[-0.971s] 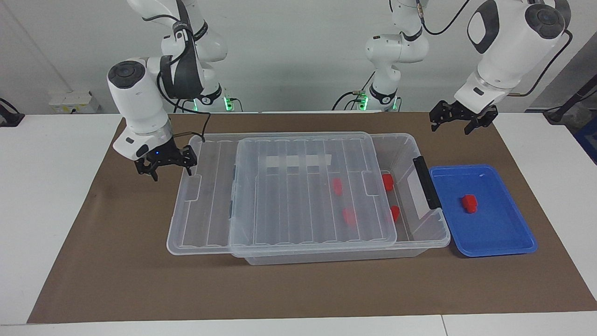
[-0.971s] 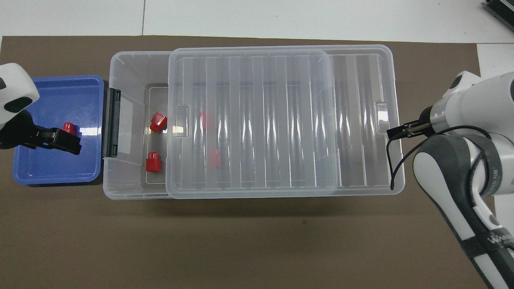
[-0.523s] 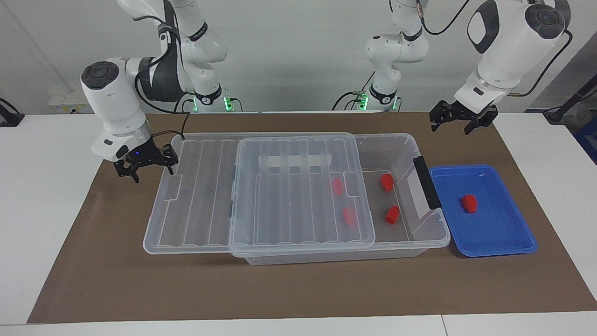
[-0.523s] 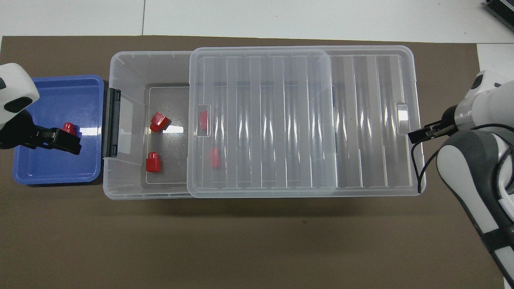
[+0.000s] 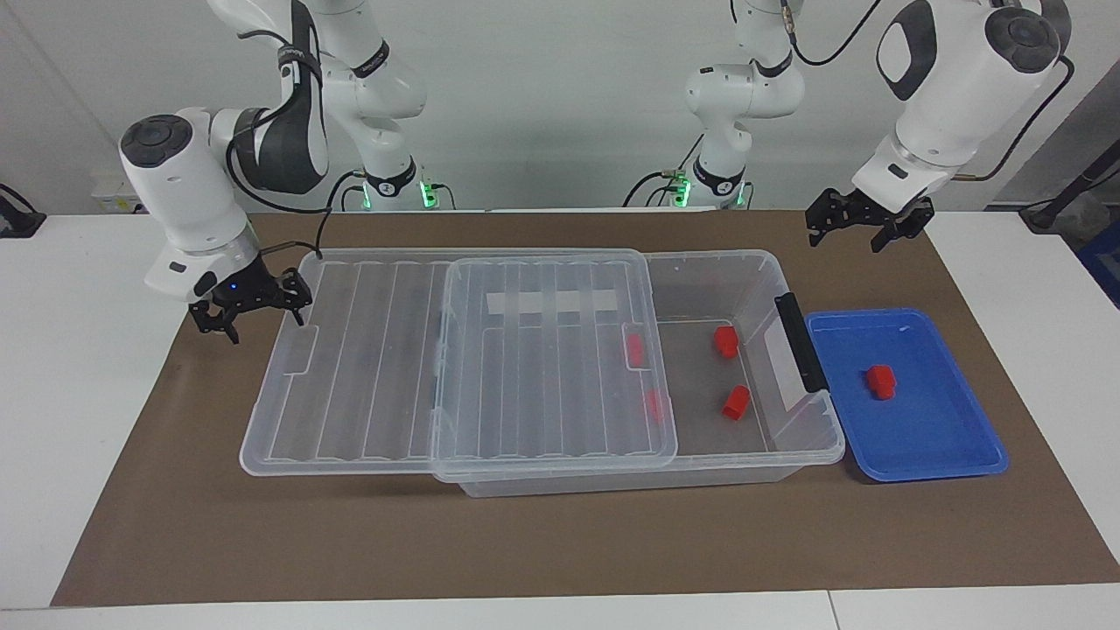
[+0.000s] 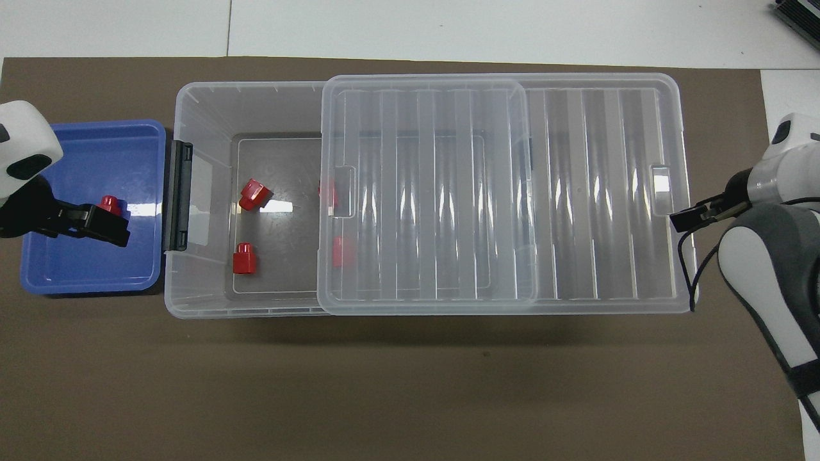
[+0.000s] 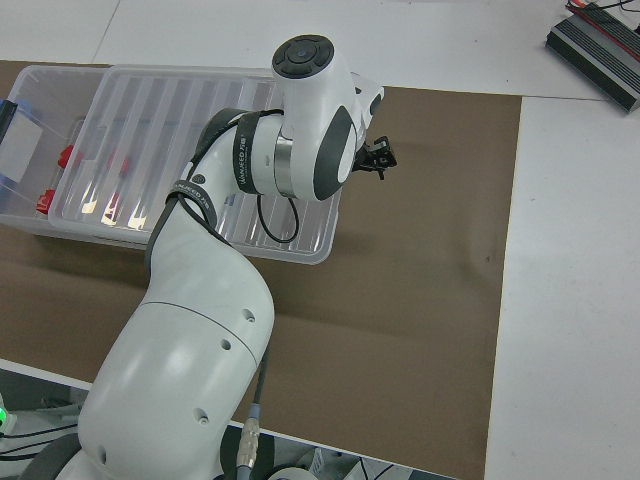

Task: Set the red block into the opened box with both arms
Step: 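Slide the clear lid away from the blue tray with the right gripper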

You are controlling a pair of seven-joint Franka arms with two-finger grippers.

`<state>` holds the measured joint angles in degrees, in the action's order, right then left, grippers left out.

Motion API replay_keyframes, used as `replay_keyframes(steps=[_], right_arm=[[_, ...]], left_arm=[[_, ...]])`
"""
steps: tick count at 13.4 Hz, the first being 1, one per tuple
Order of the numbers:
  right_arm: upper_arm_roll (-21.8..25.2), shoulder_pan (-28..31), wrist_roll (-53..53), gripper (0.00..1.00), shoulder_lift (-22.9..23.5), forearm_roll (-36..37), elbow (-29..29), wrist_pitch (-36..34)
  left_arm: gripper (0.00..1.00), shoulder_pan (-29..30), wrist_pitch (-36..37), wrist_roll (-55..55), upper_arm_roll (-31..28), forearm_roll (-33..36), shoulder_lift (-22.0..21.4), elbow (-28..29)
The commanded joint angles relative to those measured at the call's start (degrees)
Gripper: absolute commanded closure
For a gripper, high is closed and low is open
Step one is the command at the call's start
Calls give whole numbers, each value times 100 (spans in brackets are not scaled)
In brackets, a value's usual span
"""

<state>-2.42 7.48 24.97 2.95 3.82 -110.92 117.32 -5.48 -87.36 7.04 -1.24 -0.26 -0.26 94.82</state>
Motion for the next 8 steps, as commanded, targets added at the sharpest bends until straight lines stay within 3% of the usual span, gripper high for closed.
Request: replay_keyframes(steps=[1, 8], right_arm=[[-48, 78, 26, 0, -93, 22, -36, -42], [-215, -448, -2185, 0, -593, -39, 289, -806]], left_arm=[[0, 21, -53, -19, 19, 88, -97, 72], [0, 21, -53, -19, 19, 88, -97, 72]])
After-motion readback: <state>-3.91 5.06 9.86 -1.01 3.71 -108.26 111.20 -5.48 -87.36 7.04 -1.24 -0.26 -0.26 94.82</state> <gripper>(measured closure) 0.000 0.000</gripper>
